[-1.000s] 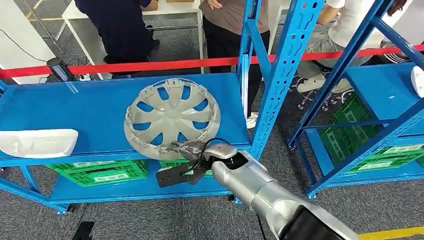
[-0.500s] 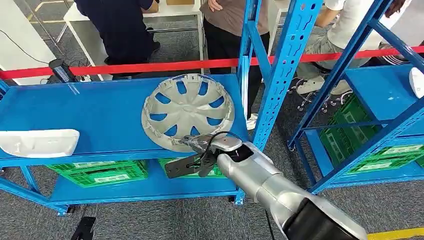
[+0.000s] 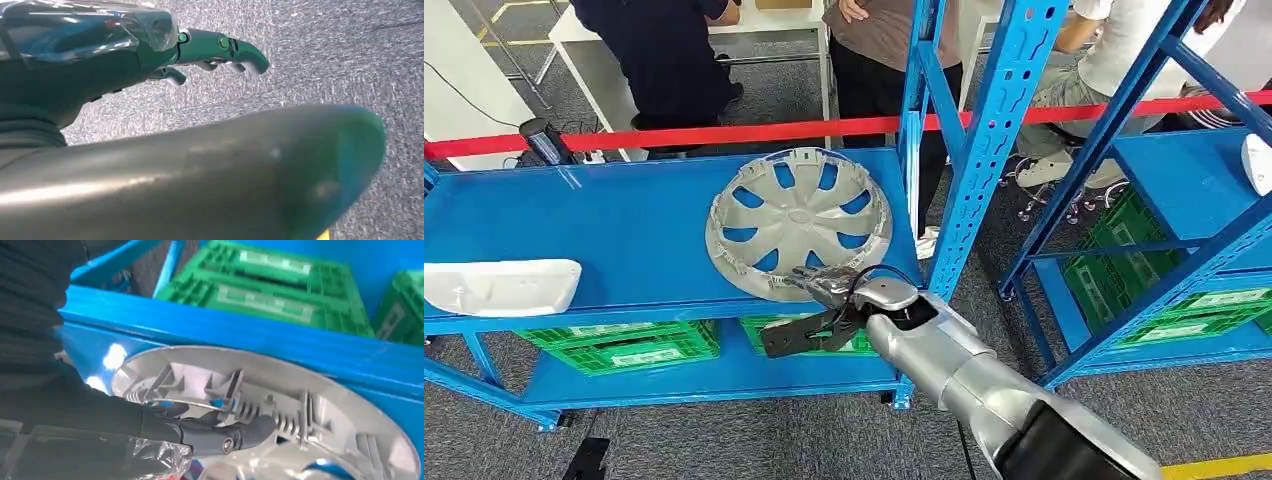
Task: Take the parts from the cabinet and place them on the table.
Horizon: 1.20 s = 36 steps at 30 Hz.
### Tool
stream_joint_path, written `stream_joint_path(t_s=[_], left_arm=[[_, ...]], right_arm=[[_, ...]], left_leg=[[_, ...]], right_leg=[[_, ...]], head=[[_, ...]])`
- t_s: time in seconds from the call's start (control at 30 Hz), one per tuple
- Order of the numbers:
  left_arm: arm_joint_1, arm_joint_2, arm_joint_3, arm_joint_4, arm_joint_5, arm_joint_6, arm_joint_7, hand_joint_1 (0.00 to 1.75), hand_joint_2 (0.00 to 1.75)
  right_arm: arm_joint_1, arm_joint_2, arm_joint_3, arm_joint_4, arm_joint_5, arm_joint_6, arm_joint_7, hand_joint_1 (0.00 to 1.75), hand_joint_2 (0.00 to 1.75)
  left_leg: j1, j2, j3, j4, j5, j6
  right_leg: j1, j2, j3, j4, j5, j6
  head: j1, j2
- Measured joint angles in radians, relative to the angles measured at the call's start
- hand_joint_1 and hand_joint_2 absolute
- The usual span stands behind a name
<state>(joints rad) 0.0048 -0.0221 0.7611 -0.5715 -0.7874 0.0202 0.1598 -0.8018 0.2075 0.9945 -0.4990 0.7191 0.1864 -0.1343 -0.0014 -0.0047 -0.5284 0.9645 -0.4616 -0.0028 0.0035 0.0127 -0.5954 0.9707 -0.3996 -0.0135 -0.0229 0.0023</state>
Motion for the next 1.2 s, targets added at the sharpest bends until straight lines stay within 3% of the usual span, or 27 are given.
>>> stream_joint_path(t_s=[0.33, 0.73, 1.0, 1.2], left_arm=[[0.028, -0.029, 0.020, -0.066, -0.052, -0.030, 0.000, 0.00, 0.00], [0.028, -0.037, 0.025, -0.074, -0.062, -0.029, -0.006, 0.00, 0.00], [0.003, -0.029, 0.031, -0.043, -0.068, 0.005, -0.024, 0.00, 0.00], [-0.012, -0.011, 0.040, 0.009, -0.063, 0.027, -0.042, 0.00, 0.00]], right_arm=[[0.053, -0.043, -0.071, -0.046, 0.035, -0.239, -0.101, 0.00, 1.75], [0.074, -0.066, -0.105, -0.072, 0.048, -0.262, -0.115, 0.00, 1.75], [0.083, -0.067, -0.136, -0.072, 0.068, -0.289, -0.120, 0.00, 1.75], [0.072, -0.066, -0.137, -0.055, 0.098, -0.184, -0.108, 0.00, 1.75]], left_leg=[[0.000, 0.000, -0.005, 0.000, 0.000, 0.000], [0.000, 0.001, -0.006, 0.000, 0.000, 0.000], [0.000, 0.001, -0.007, 0.000, 0.000, 0.000], [0.000, 0.001, -0.007, 0.000, 0.000, 0.000]], right_leg=[[0.000, 0.000, -0.005, 0.000, 0.000, 0.000], [0.000, 0.000, -0.007, 0.000, 0.000, 0.000], [0.000, 0.001, -0.007, 0.000, 0.000, 0.000], [0.000, 0.001, -0.008, 0.000, 0.000, 0.000]], head=[[0.000, 0.000], [0.000, 0.000], [0.000, 0.000], [0.000, 0.000]])
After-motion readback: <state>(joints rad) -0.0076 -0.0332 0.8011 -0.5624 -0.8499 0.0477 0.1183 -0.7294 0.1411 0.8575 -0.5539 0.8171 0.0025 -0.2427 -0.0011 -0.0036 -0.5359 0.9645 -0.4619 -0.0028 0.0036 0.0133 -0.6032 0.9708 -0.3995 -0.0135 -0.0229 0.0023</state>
